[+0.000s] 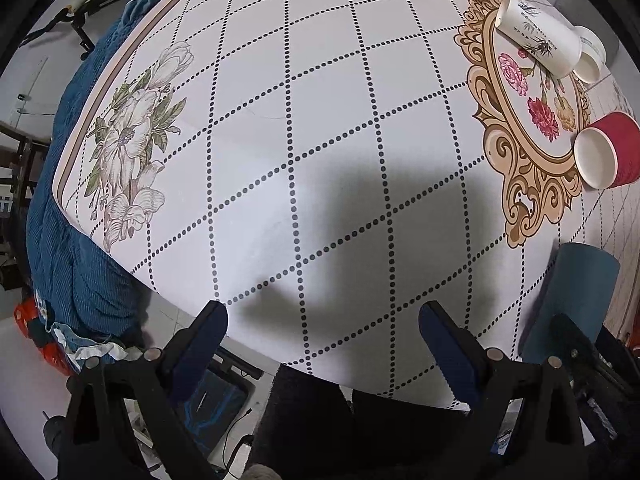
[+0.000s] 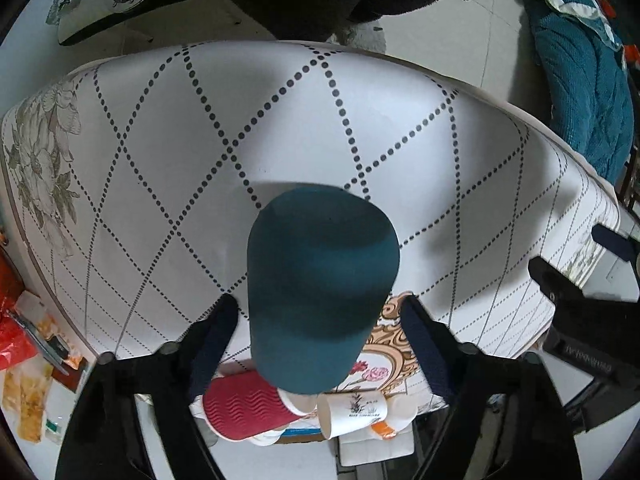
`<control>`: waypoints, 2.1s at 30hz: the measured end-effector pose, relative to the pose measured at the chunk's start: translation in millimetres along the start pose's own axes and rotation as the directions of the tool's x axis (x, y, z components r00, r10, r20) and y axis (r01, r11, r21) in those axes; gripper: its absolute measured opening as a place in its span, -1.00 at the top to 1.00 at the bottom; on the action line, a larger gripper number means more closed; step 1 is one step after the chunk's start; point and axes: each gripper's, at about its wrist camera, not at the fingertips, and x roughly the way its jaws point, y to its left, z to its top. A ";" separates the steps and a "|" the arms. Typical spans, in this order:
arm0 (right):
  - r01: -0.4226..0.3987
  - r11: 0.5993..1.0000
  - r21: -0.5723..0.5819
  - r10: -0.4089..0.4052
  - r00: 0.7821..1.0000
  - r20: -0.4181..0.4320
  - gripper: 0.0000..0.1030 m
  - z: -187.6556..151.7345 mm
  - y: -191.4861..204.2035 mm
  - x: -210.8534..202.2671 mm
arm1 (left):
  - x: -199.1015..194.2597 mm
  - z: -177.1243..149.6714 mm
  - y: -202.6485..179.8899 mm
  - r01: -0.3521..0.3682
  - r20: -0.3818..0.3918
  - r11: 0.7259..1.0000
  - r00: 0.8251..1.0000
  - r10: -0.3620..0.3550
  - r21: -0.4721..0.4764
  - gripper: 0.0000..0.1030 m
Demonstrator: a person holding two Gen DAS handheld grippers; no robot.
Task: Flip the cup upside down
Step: 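Rotate the held teal cup with the right gripper so its opening faces down, then lower the inverted teal cup onto the tablecloth and open the right gripper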
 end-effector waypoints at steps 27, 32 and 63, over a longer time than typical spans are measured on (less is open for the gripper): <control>-0.149 0.922 0.357 0.150 0.988 0.025 -0.39 -31.4 -60.1 28.3 | -9.5 2.3 -8.7 -0.012 0.002 1.000 1.000 0.012 -0.007 -0.90; -0.287 0.790 0.541 0.275 0.956 0.107 -0.39 -51.9 -85.1 38.3 | -14.4 7.5 -7.6 -0.012 0.010 1.000 1.000 0.012 -0.001 -0.90; -0.589 -0.464 0.662 0.424 0.509 0.750 -0.39 -190.2 -44.4 160.7 | -28.8 23.7 -63.4 -0.005 0.022 0.993 1.000 0.002 0.118 -0.90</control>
